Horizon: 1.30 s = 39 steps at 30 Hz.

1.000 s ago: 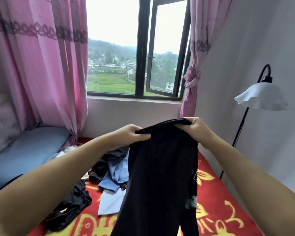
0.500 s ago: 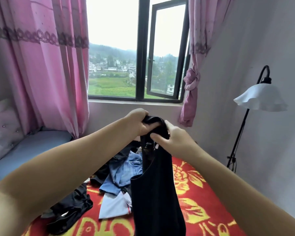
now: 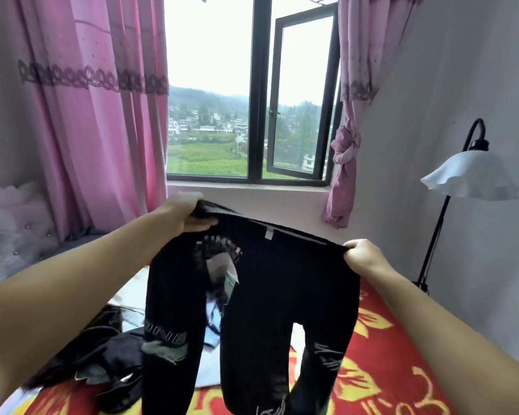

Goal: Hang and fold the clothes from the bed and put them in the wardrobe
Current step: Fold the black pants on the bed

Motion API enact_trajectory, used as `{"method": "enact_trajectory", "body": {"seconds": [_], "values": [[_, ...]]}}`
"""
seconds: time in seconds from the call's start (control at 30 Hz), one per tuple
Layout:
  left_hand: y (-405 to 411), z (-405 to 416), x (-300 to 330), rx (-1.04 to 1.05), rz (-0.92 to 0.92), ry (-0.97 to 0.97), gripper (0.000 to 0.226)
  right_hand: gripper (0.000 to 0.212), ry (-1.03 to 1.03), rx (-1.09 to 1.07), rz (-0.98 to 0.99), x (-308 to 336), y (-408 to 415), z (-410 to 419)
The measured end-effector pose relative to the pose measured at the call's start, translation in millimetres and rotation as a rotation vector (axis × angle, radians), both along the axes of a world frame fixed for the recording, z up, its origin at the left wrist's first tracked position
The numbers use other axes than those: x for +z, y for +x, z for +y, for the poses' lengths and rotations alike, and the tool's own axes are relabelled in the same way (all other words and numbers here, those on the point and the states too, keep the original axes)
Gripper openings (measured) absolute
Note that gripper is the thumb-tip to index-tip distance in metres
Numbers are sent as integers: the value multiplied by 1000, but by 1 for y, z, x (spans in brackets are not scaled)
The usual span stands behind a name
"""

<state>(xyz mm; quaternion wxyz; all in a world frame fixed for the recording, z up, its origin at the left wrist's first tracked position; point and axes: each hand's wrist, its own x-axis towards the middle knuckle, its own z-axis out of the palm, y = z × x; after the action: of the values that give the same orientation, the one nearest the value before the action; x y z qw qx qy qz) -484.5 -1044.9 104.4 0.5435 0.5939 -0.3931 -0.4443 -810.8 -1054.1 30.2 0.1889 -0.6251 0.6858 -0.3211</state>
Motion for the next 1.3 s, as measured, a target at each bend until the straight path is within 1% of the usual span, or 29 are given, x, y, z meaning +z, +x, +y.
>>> {"method": "enact_trajectory", "body": {"seconds": [0.07, 0.1, 0.13, 0.2, 0.23, 0.27, 0.3, 0.33, 0.37, 0.4, 0.43, 0.47, 0.5, 0.57, 0.6, 0.67, 0.73, 0.77, 0.8, 0.83, 0.9, 1.0, 1.07, 1.1, 1.17, 1.2, 1.23, 1.3], "values": [[19, 1, -13, -5, -470, -5, 28, 27, -44, 69, -51, 16, 5, -3], [27, 0, -16, 2, -656, -2, 31, 25, -52, 111, -65, 27, 10, -3], [35, 0, -16, 6, -778, 23, 31, 25, -56, 155, -90, 37, 15, -4], [46, 2, -10, 17, -902, 73, 31, 26, -38, 247, -153, 56, 22, -2], [52, 2, -7, 36, -945, 73, 33, 26, -14, 304, -167, 67, 24, 1], [58, 1, -5, 52, -967, 31, 36, 25, 14, 374, -171, 77, 25, 5], [62, 0, -3, 61, -917, -50, 34, 21, 41, 445, -162, 88, 24, 9], [65, -1, -3, 58, -791, -135, 28, 21, 74, 520, -148, 98, 22, 14], [66, 1, -3, 61, -614, -210, 30, 29, 113, 595, -139, 108, 17, 18], [67, 1, -3, 57, -444, -258, 33, 42, 166, 662, -132, 117, 10, 20], [68, 2, -3, 43, -312, -289, 32, 52, 229, 713, -127, 124, 2, 19], [69, 3, -4, 20, -230, -304, 33, 55, 297, 756, -128, 130, -5, 18], [68, 3, -5, -7, -186, -313, 35, 54, 348, 789, -135, 134, -12, 18], [67, 5, -8, -61, -166, -333, 38, 55, 369, 786, -137, 135, -21, 16], [67, 7, -10, -96, -176, -330, 41, 62, 346, 757, -141, 133, -24, 16], [69, 9, -13, -225, -199, -316, 62, 81, 242, 658, -186, 121, -27, 14], [71, 10, -12, -392, -228, -274, 88, 84, 92, 575, -234, 107, -26, 13], [72, 12, -11, -469, -247, -232, 96, 88, 28, 554, -263, 102, -25, 13], [73, 13, -9, -533, -276, -195, 98, 91, -23, 528, -299, 98, -25, 11], [74, 15, -7, -581, -307, -163, 97, 87, -52, 514, -337, 97, -25, 11], [76, 18, -4, -609, -335, -127, 93, 66, -44, 516, -389, 100, -23, 15], [81, 20, -2, -552, -269, -210, 88, 62, 4, 595, -381, 109, -25, 22], [86, 20, -3, -534, -231, -256, 82, 43, 93, 643, -376, 117, -27, 27], [87, 20, -4, -526, -221, -257, 82, 44, 146, 657, -363, 120, -27, 28], [87, 20, -7, -522, -216, -223, 82, 60, 225, 604, -269, 120, -25, 26], [86, 20, -9, -517, -217, -200, 79, 57, 231, 562, -249, 118, -21, 24], [84, 20, -10, -508, -215, -182, 77, 48, 209, 520, -250, 116, -17, 23], [82, 21, -10, -496, -199, -168, 77, 31, 113, 434, -270, 112, -8, 20]]}}
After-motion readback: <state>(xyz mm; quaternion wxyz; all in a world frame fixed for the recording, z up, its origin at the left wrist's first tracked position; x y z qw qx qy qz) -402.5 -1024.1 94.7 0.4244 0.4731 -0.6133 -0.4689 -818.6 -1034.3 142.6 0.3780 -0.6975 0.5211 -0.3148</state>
